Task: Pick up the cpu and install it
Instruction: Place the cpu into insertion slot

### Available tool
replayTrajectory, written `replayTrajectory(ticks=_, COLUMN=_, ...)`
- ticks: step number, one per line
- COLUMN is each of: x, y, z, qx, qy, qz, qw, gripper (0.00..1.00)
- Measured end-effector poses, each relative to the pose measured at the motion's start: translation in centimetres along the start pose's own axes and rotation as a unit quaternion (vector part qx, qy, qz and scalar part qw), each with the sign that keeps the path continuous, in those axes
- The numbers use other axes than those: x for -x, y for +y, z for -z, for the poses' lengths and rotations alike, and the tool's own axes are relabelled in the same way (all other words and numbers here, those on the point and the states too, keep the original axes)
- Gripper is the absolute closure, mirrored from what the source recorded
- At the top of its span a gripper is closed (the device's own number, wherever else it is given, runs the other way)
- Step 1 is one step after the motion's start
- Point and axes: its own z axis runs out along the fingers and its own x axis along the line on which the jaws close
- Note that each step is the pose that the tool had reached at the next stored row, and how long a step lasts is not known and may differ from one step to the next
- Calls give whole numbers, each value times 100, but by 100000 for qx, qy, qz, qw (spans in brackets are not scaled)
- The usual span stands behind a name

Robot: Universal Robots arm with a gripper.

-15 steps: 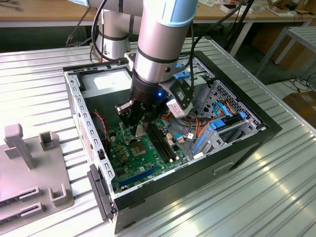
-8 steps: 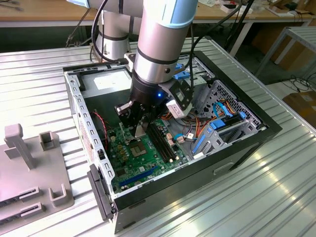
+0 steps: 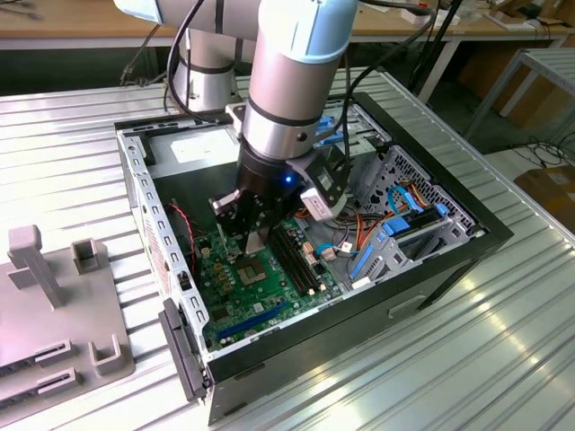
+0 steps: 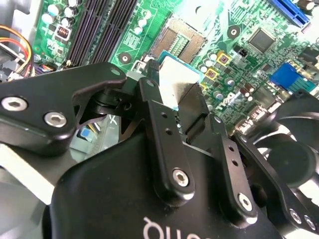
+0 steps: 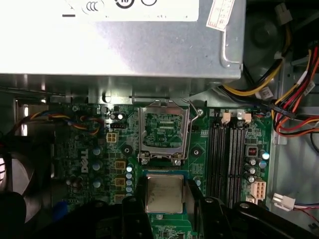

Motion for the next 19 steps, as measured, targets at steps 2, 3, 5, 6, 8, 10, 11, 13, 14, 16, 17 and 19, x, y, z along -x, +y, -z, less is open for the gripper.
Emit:
replayTrajectory(ticks=2, x=1, y=-14, z=-47, qx=-2, qy=6, qz=-234, qw=100000, gripper=59)
replayTrajectory(ticks=3, x=1, y=-25, z=-65, qx=6, qy=2, qz=-302, qw=100000, gripper=59)
replayTrajectory(ticks=5, x=1, y=-53, z=-91, qx=17, qy=2, qz=-411, qw=99999, gripper=59)
replayTrajectory(ticks=6, x=1, y=-67, z=-101, qx=12, qy=7, qz=-456, qw=99999, gripper=59)
replayTrajectory(ticks=8, x=1, y=-87, z=-126, qx=19, qy=7, qz=-576, qw=99998, gripper=59)
replayTrajectory(ticks=10, x=-3, y=-95, z=-157, qx=25, qy=9, qz=-627, qw=99998, gripper=59)
replayTrajectory(ticks=11, x=-5, y=-96, z=-181, qx=23, qy=10, qz=-631, qw=99998, gripper=59)
replayTrajectory(ticks=13, x=-6, y=-95, z=-225, qx=19, qy=15, qz=-664, qw=99998, gripper=59)
replayTrajectory(ticks=14, x=-7, y=-95, z=-241, qx=21, qy=15, qz=-674, qw=99998, gripper=59)
replayTrajectory(ticks=16, x=-7, y=-100, z=-280, qx=22, qy=14, qz=-685, qw=99998, gripper=59)
replayTrajectory(ticks=17, x=-6, y=-105, z=-300, qx=26, qy=11, qz=-683, qw=99998, gripper=59)
replayTrajectory(ticks=19, x=-5, y=-110, z=-353, qx=24, qy=10, qz=-680, qw=99998, gripper=59)
